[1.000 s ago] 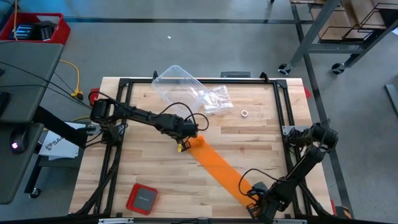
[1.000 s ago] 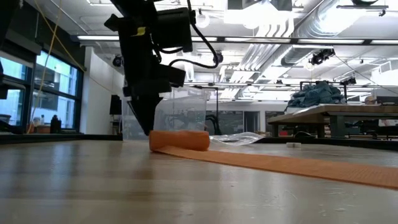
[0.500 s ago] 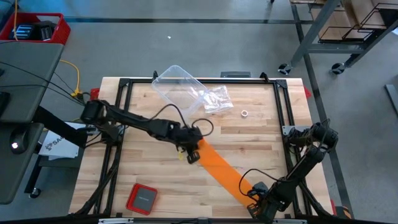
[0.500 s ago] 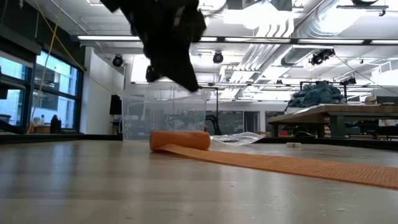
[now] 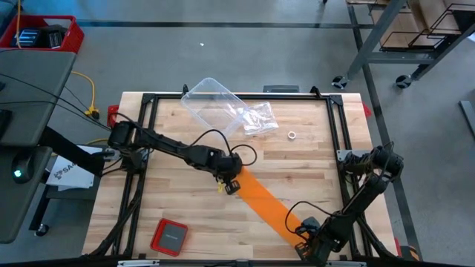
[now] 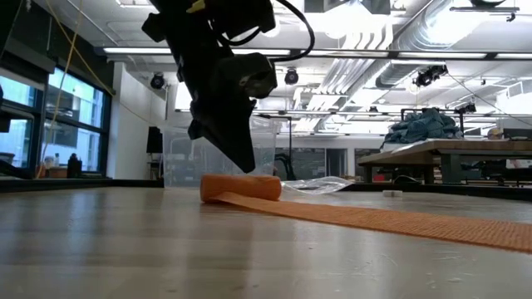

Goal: Roll bandage
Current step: Roll the orange bandage

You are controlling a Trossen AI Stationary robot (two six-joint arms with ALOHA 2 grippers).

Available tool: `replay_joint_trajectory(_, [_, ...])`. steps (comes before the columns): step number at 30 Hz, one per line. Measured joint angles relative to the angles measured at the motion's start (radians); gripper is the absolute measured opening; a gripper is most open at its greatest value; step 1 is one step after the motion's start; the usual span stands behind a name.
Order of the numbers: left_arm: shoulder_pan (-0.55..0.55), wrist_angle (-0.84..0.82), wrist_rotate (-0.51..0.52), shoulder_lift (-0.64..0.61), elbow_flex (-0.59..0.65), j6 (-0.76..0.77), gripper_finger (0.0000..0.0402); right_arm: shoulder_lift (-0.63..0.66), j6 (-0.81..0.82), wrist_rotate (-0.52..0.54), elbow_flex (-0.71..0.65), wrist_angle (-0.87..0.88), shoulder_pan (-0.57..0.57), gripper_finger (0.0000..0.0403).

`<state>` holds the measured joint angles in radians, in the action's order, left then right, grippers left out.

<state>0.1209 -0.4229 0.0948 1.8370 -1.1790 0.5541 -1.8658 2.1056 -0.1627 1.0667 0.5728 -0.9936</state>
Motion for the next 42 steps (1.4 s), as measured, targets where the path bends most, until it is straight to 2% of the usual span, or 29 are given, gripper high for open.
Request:
replay_joint_trajectory(2, [-0.003, 0.000, 0.000, -0.003, 0.000, 0.002, 0.0000, 0.006, -0.011, 0.001, 0.019, 0.023, -0.002, 0.0000])
replay_joint_trajectory(6, [-0.003, -0.004, 0.000, -0.005, 0.000, -0.006, 0.0000, 0.008, -0.013, 0.004, 0.068, 0.176, -0.009, 0.0000])
replay_joint_trajectory(15, [-0.008, -0.008, -0.004, -0.011, 0.000, -0.033, 0.0000, 0.060, -0.012, 0.092, 0.112, 0.182, 0.001, 0.0000])
replay_joint_trajectory(17, [-0.012, -0.006, -0.005, -0.022, 0.000, -0.035, 0.0000, 0.061, -0.012, 0.155, 0.129, 0.179, 0.009, 0.0000])
replay_joint_trajectory(20, [-0.025, -0.006, -0.004, -0.042, 0.000, -0.063, 0.0000, 0.061, -0.047, 0.303, 0.152, 0.169, 0.056, 0.0000])
replay_joint_trajectory(24, [-0.044, -0.010, 0.005, -0.066, -0.001, -0.069, 0.0000, 0.062, -0.151, 0.495, 0.148, 0.137, 0.172, 0.0000])
replay_joint_trajectory(26, [-0.051, -0.012, 0.005, -0.071, -0.001, -0.067, 0.0000, 0.059, -0.233, 0.529, 0.141, 0.107, 0.248, 0.0000])
replay_joint_trajectory(30, [-0.057, -0.027, 0.007, -0.074, -0.001, -0.058, 0.0000, 0.045, -0.401, 0.532, 0.115, 0.028, 0.376, 0.0000])
replay_joint_trajectory(33, [-0.056, -0.037, 0.003, -0.074, -0.001, -0.057, 0.0000, 0.044, -0.484, 0.519, 0.110, 0.008, 0.424, 0.0000])
replay_joint_trajectory(37, [-0.055, -0.042, 0.003, -0.074, -0.001, -0.051, 0.0000, 0.038, -0.529, 0.477, 0.107, 0.064, 0.446, 0.0000])
replay_joint_trajectory(42, [-0.055, -0.044, 0.008, -0.074, -0.001, -0.051, 0.0000, -0.014, -0.549, 0.413, 0.107, 0.042, 0.433, 0.0000])
